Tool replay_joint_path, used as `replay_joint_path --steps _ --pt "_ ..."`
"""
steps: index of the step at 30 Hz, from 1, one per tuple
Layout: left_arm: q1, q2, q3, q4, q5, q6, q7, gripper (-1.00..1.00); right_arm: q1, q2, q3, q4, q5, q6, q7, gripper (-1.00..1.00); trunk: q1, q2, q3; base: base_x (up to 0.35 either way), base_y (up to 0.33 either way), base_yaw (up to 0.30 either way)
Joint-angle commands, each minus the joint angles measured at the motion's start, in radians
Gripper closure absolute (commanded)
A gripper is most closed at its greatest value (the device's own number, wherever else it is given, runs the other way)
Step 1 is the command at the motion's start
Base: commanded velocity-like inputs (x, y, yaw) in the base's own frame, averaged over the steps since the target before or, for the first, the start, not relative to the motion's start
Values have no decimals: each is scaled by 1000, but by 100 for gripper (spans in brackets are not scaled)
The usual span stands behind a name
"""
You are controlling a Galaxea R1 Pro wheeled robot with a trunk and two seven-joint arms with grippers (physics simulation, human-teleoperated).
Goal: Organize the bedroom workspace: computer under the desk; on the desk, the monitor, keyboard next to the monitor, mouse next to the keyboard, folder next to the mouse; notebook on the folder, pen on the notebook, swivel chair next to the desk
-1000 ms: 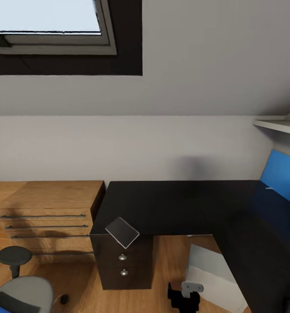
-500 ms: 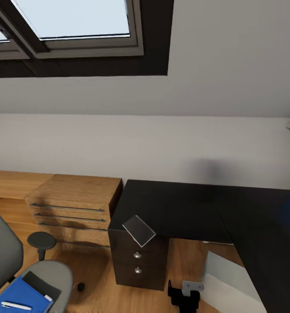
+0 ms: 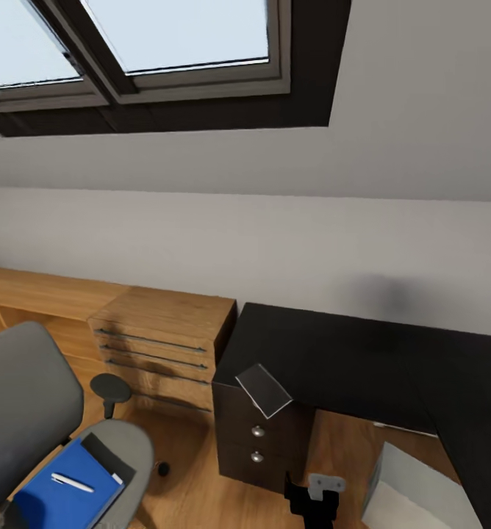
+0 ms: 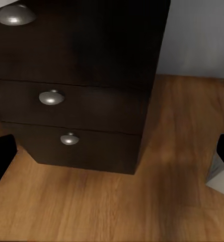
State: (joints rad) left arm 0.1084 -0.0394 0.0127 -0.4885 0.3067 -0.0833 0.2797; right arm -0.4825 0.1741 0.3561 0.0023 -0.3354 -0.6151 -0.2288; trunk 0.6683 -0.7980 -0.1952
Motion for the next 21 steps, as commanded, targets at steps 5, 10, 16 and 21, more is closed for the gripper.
replay_joint_path --steps 5,10,16,21 --pt "0 -1 1 0 8 -3 1 -100 -1 0 9 1 -4 -7 -5 -100 0 -1 -1 0 0 287" --pt "0 -2 1 1 8 -3 1 -100 5 0 9 1 -4 -49 -5 -100 0 -1 2 0 0 274" --pt "0 -2 1 1 8 -3 1 -100 10 0 10 1 -2 -57 -4 -100 0 -1 7 0 0 243" --pt "0 -2 1 1 8 -3 1 -100 10 0 8 3 -3 -53 -4 -100 0 -1 11 0 0 245"
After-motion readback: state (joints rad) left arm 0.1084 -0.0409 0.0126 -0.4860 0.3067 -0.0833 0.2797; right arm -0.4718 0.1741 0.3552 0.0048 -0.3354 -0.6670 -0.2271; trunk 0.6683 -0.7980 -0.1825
